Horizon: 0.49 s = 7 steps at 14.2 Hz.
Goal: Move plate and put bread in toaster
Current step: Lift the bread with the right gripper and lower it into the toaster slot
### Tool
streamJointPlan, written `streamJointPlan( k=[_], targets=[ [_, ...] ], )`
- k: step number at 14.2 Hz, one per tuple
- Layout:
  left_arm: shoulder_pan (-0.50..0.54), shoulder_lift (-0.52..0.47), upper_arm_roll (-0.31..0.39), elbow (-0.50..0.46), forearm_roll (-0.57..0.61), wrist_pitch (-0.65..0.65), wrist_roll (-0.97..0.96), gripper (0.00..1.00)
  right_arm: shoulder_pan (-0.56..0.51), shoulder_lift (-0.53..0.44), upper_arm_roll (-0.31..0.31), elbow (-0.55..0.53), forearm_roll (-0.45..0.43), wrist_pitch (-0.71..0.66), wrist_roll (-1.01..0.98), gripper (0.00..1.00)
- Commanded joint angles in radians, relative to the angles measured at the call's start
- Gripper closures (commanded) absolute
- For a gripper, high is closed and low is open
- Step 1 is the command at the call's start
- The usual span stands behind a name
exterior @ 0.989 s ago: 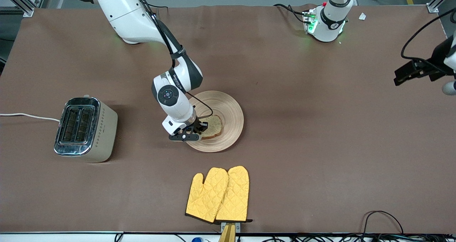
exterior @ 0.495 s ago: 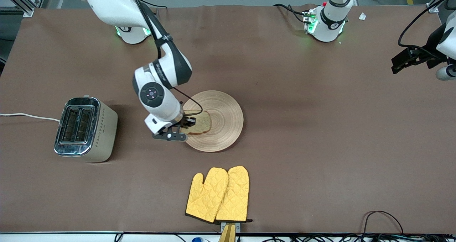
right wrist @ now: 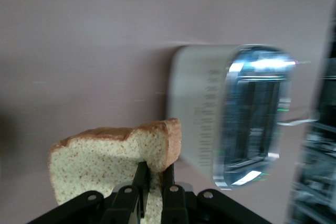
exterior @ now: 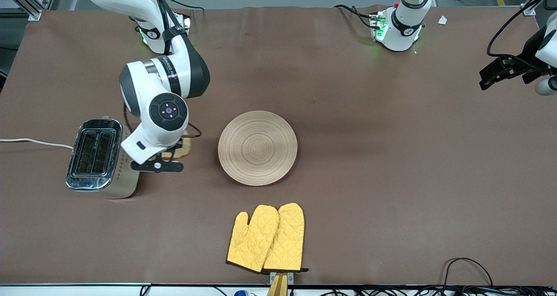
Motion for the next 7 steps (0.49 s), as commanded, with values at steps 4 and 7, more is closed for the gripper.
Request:
streamJointPlan(
  k=[4,7],
  targets=[
    [-0.003,-0.011,0.009,-0.029,-0.011,0.018,0.020,0.00,-0.034,-0.002,-0.011,-0.020,-0.341,-0.082,-0.082,1.00],
    [-0.001,0.000,0.009,-0.022,-0.006,0.021,0.020,0.00,-0.066,0.003,-0.011,-0.055,-0.466,-0.079,-0.079,1.00]
  ],
)
